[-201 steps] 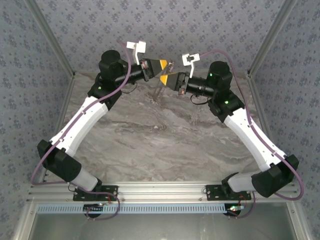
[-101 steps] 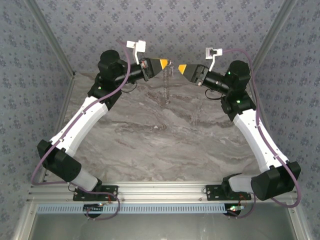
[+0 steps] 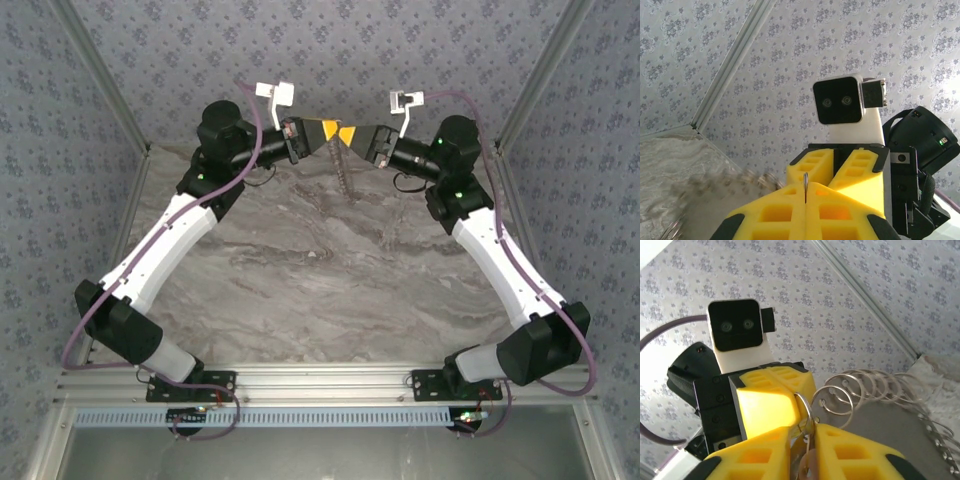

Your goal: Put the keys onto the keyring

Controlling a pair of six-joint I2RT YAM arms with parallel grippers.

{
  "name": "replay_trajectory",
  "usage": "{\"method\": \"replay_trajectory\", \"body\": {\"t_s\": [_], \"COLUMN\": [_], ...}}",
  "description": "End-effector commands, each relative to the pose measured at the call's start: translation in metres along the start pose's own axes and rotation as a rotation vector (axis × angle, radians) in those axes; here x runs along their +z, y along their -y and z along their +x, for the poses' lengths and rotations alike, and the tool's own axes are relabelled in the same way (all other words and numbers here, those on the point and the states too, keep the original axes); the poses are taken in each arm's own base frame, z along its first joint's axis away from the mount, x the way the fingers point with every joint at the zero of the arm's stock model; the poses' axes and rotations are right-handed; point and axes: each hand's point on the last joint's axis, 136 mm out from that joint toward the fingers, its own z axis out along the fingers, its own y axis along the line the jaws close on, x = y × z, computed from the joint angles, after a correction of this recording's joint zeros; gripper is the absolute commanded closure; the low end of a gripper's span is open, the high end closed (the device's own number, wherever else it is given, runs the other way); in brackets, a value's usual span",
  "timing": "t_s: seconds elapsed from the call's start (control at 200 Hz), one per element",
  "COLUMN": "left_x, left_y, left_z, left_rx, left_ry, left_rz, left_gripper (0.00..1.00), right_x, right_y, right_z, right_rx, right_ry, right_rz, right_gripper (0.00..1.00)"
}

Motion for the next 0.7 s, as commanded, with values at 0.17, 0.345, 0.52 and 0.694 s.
{"method": "replay_trajectory", "body": {"t_s": [0.17, 0.345, 0.52, 0.694], "left_x": [-0.018, -0.018, -0.019, -0.019], "left_y": [0.038, 0.038, 0.038, 0.037], "left_z": [-0.027, -0.028, -0.028, -0.027], "left_rx": [0.095, 0.096, 0.098, 0.098], "left_ry": [0.093, 0.098, 0.099, 0.098], "left_rz": [0.036, 0.030, 0.029, 0.026], "left_gripper": [1.00, 1.00, 1.00, 1.00], "right_x": [-0.016, -0.014, -0.010, -0.010], "right_y": [-0.024, -0.027, -0.029, -0.030], "right_z": [0.004, 0.008, 0.014, 0.014], "right_rx": [-0.085, -0.111, -0.136, -0.136], "right_ry": [-0.006, -0.023, -0.043, -0.039], "right_rz": [0.025, 0.062, 0.090, 0.091], "right_gripper": [0.92, 0.97, 0.64, 0.81]}}
